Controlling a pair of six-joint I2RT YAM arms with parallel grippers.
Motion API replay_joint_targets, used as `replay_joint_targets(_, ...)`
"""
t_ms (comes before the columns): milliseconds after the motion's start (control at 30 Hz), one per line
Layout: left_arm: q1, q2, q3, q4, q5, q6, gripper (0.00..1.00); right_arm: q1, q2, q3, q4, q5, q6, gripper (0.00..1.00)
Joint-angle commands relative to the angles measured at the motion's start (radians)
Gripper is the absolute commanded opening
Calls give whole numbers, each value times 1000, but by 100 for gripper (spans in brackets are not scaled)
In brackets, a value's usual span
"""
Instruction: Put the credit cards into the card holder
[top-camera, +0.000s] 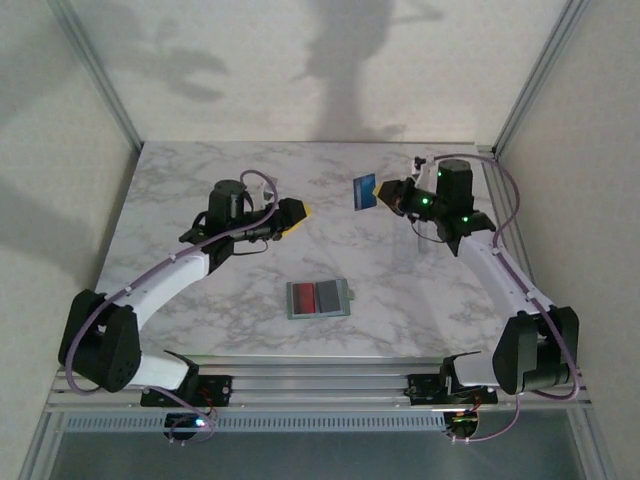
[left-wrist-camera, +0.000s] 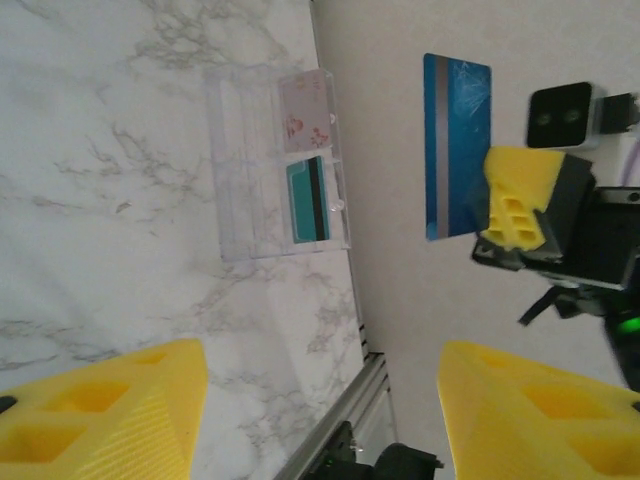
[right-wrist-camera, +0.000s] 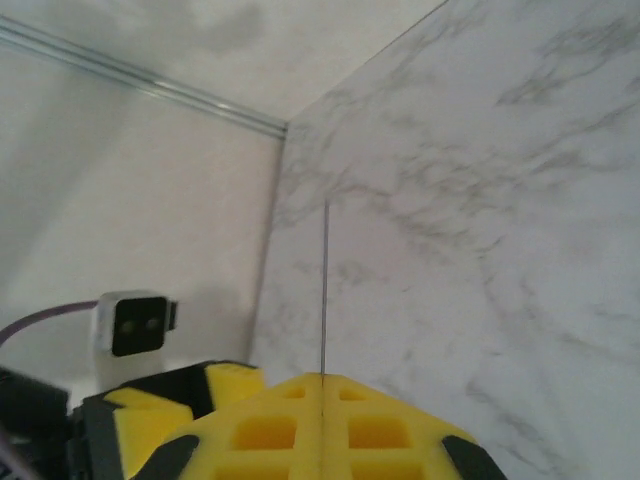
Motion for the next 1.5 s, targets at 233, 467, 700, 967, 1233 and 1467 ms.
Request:
replay_joint_targets(233, -25, 74, -13, 280, 124, -151, 61, 82, 16, -189, 533, -131, 328, 0)
replay_joint_targets(467, -31, 93, -18, 356, 204, -216, 56, 146, 73, -231, 718, -124, 424, 0)
replay_joint_targets(700, -31, 91, -20, 373, 204, -245, 38, 196, 109, -259, 834, -113, 469, 0)
replay_joint_targets(967, -25, 94, -32, 380, 189, -241, 0, 199, 97, -284, 815, -112, 457, 0)
replay_joint_targets(1233, -25, 90, -2, 2, 116, 16, 0, 202, 21, -248, 377, -65, 203, 31)
replay_joint_targets(1467, -39, 66, -111, -212, 98, 174, 0, 291, 20, -124, -231, 214, -179, 55)
